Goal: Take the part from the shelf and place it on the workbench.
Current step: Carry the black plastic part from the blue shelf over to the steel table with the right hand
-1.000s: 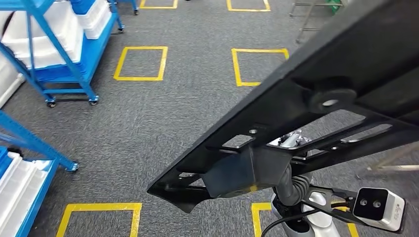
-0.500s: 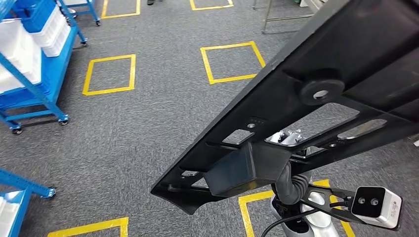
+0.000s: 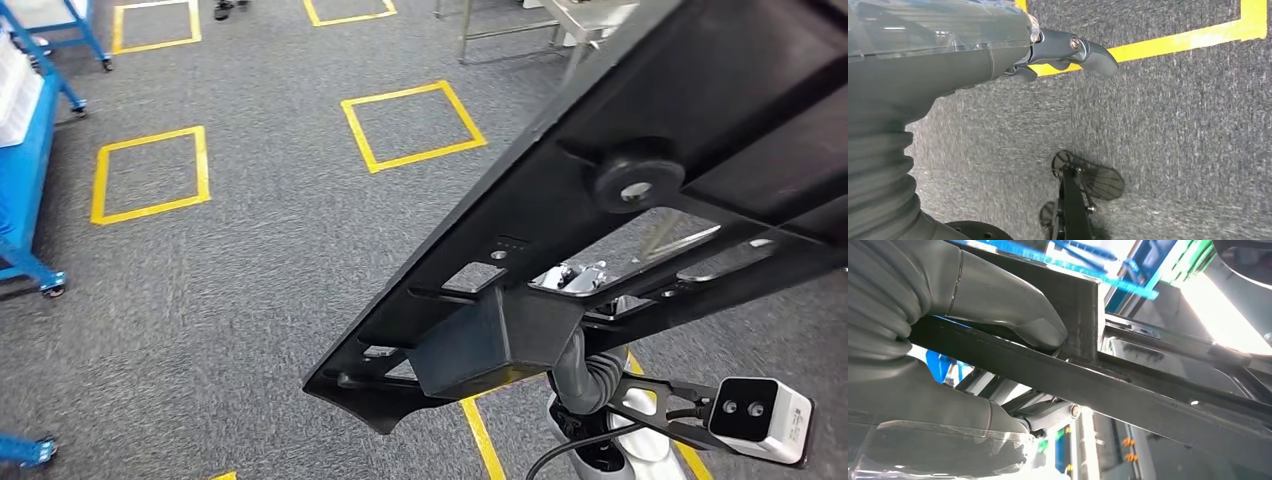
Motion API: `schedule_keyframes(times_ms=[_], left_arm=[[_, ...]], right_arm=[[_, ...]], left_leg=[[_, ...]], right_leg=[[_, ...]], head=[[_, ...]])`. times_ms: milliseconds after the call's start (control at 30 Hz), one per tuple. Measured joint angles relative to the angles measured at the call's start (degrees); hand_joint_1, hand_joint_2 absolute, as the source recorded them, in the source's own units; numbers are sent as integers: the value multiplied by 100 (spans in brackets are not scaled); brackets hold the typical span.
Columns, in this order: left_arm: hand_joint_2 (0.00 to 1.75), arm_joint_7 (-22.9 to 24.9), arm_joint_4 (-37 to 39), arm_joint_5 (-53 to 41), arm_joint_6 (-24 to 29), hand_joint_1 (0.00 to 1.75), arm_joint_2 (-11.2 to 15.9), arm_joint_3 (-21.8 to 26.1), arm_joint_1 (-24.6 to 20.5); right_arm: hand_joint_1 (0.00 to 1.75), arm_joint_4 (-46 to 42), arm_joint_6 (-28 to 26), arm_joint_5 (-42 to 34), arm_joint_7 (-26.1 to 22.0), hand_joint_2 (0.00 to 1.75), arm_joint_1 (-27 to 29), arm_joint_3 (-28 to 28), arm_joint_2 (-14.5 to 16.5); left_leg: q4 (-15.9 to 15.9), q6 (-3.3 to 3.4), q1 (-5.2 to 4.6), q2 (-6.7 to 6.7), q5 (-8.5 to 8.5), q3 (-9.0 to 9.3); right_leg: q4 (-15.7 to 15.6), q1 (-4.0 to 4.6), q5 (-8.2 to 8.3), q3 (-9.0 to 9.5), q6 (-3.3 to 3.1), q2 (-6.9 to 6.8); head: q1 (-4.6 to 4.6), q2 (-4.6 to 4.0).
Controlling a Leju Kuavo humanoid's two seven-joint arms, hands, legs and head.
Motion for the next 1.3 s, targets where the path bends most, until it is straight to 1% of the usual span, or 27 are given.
schedule_keyframes(times_ms=[33,67,100,167,233,300,333,400,467,500,533,567,600,633,700,767,800,833,900,967,1033,1067,1100,1133,1200,1267,1300], left_arm=[[175,8,0,13,3,0,2,1,3],[175,15,0,29,5,0,1,1,2],[175,20,0,43,6,0,-3,2,-3],[175,21,0,66,7,0,-16,2,-9],[175,13,0,79,5,0,-26,3,-13],[175,-9,0,81,-3,0,-31,4,-25],[175,-24,0,79,-11,0,-33,5,-34],[175,-46,0,68,-36,0,-37,6,-43],[175,-55,0,46,-58,0,-41,6,-23],[175,-54,0,32,-67,0,-41,6,-6],[175,-54,0,20,-72,0,-38,6,8],[175,-53,0,10,-76,0,-35,6,15],[175,-52,0,4,-78,0,-30,6,17],[175,-52,0,-1,-78,0,-26,6,14],[175,-51,0,-11,-75,0,-15,6,11],[175,-48,0,-16,-72,0,-11,6,11],[175,-46,0,-20,-71,0,-11,6,7],[175,-46,0,-24,-70,0,-12,6,-3],[175,-55,0,-32,-73,0,-12,6,-20],[175,-68,0,-40,-75,0,-8,6,-6],[175,-71,0,-58,-65,0,-4,6,12],[175,-70,0,-67,-60,0,-3,6,13],[175,-70,0,-73,-57,0,-2,6,9],[175,-69,0,-80,-58,0,-3,5,4],[175,-56,0,-98,-57,0,-3,3,-5],[175,-31,0,-108,-45,0,-2,2,-10],[175,-15,0,-107,-32,0,-2,2,-14]], right_arm=[[175,12,16,1,-9,175,20,0,-1],[175,28,38,1,-19,175,34,0,-1],[175,43,65,1,-30,175,40,0,-2],[175,73,118,-2,-50,175,9,1,-1],[175,102,154,-17,-74,175,-47,1,-1],[175,132,179,-49,-92,175,-80,0,-2],[175,143,188,-66,-96,175,-85,0,-3],[175,162,208,-92,-108,175,-112,-1,-5],[175,187,216,-104,-120,175,-131,-2,-10],[175,205,215,-106,-125,175,-129,-2,-15],[175,223,212,-108,-132,175,-122,-2,-23],[175,242,207,-110,-142,175,-117,-2,-34],[175,258,199,-111,-155,175,-113,-2,-45],[175,273,191,-114,-168,175,-110,-2,-56],[175,297,180,-120,-198,175,-114,-2,-72],[175,322,169,-124,-217,175,-120,-2,-81],[175,334,161,-122,-222,175,-122,-2,-85],[175,344,151,-119,-228,175,-121,-1,-90],[175,360,135,-108,-236,175,-139,1,-98],[175,380,119,-94,-248,175,-157,5,-102],[175,405,79,-86,-272,175,-143,9,-117],[175,418,58,-84,-285,175,-132,11,-127],[175,426,42,-83,-296,175,-124,12,-137],[175,432,32,-81,-303,175,-121,13,-143],[175,433,25,-78,-313,175,-125,18,-151],[175,432,20,-79,-331,175,-126,27,-158],[175,431,19,-81,-340,175,-119,31,-166]], left_leg=[[1,2,-9,77,-6,-1],[2,-1,-16,149,-14,3],[3,-7,-22,216,-24,12],[8,-37,-44,327,-54,39],[12,-90,-64,420,-80,61],[1,-153,-67,524,-99,95],[12,-183,-55,516,-125,115],[298,-230,-33,295,-329,28],[1034,-257,-8,22,-704,-316],[1425,-269,-3,-26,-849,-516],[1667,-276,0,-42,-891,-656],[1691,-277,2,-46,-812,-695],[1474,-272,6,-64,-623,-620],[1080,-266,15,-125,-377,-455],[344,-242,39,-360,-76,-135],[95,-203,42,-469,-49,-35],[74,-169,38,-420,-35,-31],[57,-128,36,-359,-15,-26],[17,-44,35,-237,18,-14],[6,0,17,-98,19,-17],[10,13,-3,57,9,-22],[12,14,-8,131,2,-23],[13,10,-12,201,-6,-17],[13,1,-15,267,-17,-5],[18,-37,-32,384,-46,27],[21,-93,-51,493,-75,49],[18,-123,-55,552,-86,61]], right_leg=[[142,-8,-9,-72,6,-18],[46,-11,90,-19,4,-37],[-276,-9,267,154,-9,-78],[-1112,30,572,609,-63,-296],[-1510,84,655,811,-122,-415],[-1543,101,664,808,-172,-300],[-1573,88,676,829,-199,-243],[-1636,46,706,880,-262,-132],[-1647,31,717,890,-296,-12],[-1641,33,718,884,-300,64],[-1632,35,717,880,-300,143],[-1621,35,715,879,-296,223],[-1608,33,711,882,-289,303],[-1593,29,703,887,-276,378],[-1554,35,689,869,-229,513],[-1535,31,705,819,-157,633],[-1539,22,721,793,-115,694],[-1533,12,720,778,-82,674],[-1321,18,578,670,-31,392],[-658,14,227,352,5,63],[15,-10,-17,17,33,-10],[89,-16,10,-20,37,-22],[-63,-19,134,60,34,-46],[-425,-15,324,256,19,-107],[-1221,34,599,677,-37,-367],[-1544,91,654,828,-93,-477],[-1546,106,662,817,-115,-404]], head=[[0,0],[0,0],[0,0],[0,0],[0,0],[0,0],[0,0],[-1,0],[-2,0],[-2,0],[-2,0],[-2,0],[-2,0],[-2,0],[-2,0],[-2,0],[-2,0],[-2,0],[-1,0],[0,0],[0,0],[0,0],[0,0],[0,0],[0,0],[0,0],[0,0]])
